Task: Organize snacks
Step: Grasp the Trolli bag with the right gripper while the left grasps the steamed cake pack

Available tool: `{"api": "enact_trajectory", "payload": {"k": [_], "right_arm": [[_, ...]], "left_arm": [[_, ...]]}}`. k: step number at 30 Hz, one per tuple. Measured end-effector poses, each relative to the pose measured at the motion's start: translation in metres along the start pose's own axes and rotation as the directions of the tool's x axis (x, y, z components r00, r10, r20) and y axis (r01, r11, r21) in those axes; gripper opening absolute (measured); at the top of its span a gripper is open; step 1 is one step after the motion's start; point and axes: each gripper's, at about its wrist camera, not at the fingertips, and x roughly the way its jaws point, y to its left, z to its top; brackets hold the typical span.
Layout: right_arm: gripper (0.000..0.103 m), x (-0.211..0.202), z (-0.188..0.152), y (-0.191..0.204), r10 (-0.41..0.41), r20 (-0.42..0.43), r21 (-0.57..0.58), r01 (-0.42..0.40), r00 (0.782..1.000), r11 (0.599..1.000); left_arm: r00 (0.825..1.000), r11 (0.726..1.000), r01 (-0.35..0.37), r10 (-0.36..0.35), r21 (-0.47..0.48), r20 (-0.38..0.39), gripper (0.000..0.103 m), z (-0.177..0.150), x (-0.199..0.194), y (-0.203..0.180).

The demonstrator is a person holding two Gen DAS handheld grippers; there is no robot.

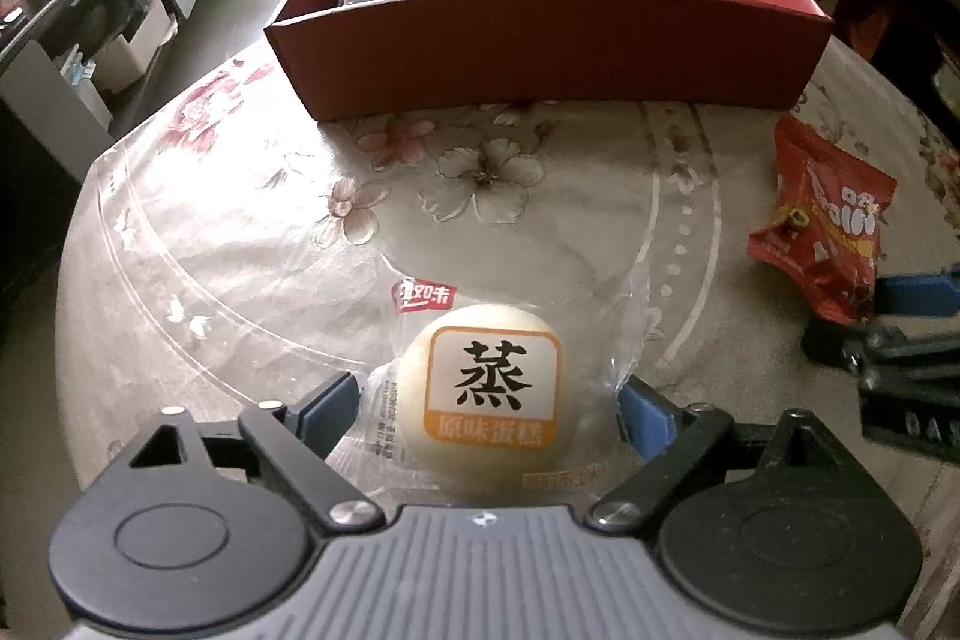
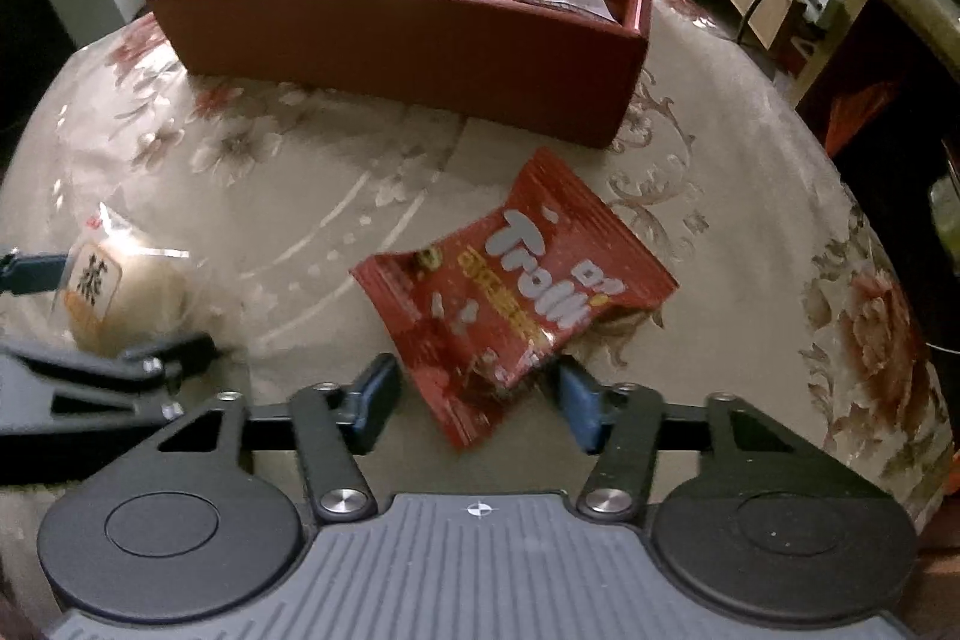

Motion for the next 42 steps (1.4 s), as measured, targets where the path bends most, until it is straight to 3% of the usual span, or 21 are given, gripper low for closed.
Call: {"api": "enact_trajectory", "payload": {"k": [3, 7, 9, 11, 16, 18, 25, 29, 34, 39, 42], "right_arm": [[0.056, -0.003, -0.006, 0.000, 0.014, -0.010, -0.010, -0.015, 1.000, 1.000], [0.075, -0.007, -0.008, -0.011, 0.053, -0.006, 0.086, -0.052, 0.999, 0.995], [0.080, -0.008, -0.005, -0.019, 0.074, 0.012, 0.157, -0.075, 0.997, 0.985], [0.085, -0.009, -0.001, -0.028, 0.124, 0.028, 0.252, -0.127, 0.992, 0.959], [0.087, 0.005, 0.008, -0.043, 0.238, 0.038, 0.459, -0.229, 0.970, 0.858], [0.092, 0.010, 0.014, -0.042, 0.238, 0.033, 0.472, -0.225, 0.971, 0.853], [0.092, 0.017, 0.033, -0.016, 0.077, 0.017, 0.327, -0.079, 0.997, 0.942], [0.080, 0.015, 0.024, 0.003, -0.023, 0.002, 0.133, 0.022, 1.000, 0.991], [0.076, 0.001, 0.007, 0.000, -0.009, -0.031, 0.033, 0.010, 0.999, 0.999], [0.076, -0.012, -0.014, 0.009, -0.005, -0.048, -0.087, 0.001, 0.999, 0.996], [0.077, -0.004, -0.017, 0.009, 0.011, -0.059, -0.078, -0.015, 0.998, 0.997]], "left_arm": [[1.000, 1.000, -0.003, 0.003, 0.005, 0.000, 0.096, 0.000, 0.000, -0.001], [1.000, 1.000, 0.002, -0.002, 0.002, 0.000, 0.096, 0.000, 0.001, 0.000], [1.000, 1.000, 0.005, -0.005, -0.003, 0.000, 0.097, 0.000, 0.001, 0.001], [1.000, 1.000, 0.011, -0.011, -0.011, -0.002, 0.097, 0.000, 0.002, 0.003], [1.000, 0.999, 0.021, -0.022, -0.029, -0.010, 0.099, -0.001, 0.004, 0.006], [1.000, 0.999, 0.026, -0.027, -0.040, -0.015, 0.100, 0.000, 0.005, 0.008], [0.999, 0.997, 0.043, -0.045, -0.063, -0.028, 0.101, 0.000, 0.006, 0.012], [0.998, 0.997, 0.053, -0.055, -0.064, -0.030, 0.101, 0.003, 0.003, 0.016], [0.992, 0.983, 0.122, -0.126, -0.139, -0.017, 0.101, 0.014, -0.008, 0.035], [0.993, 0.982, 0.111, -0.116, -0.154, -0.020, 0.101, 0.021, -0.002, 0.028], [0.992, 0.981, 0.110, -0.117, -0.158, -0.040, 0.102, 0.020, 0.008, 0.020]]}}
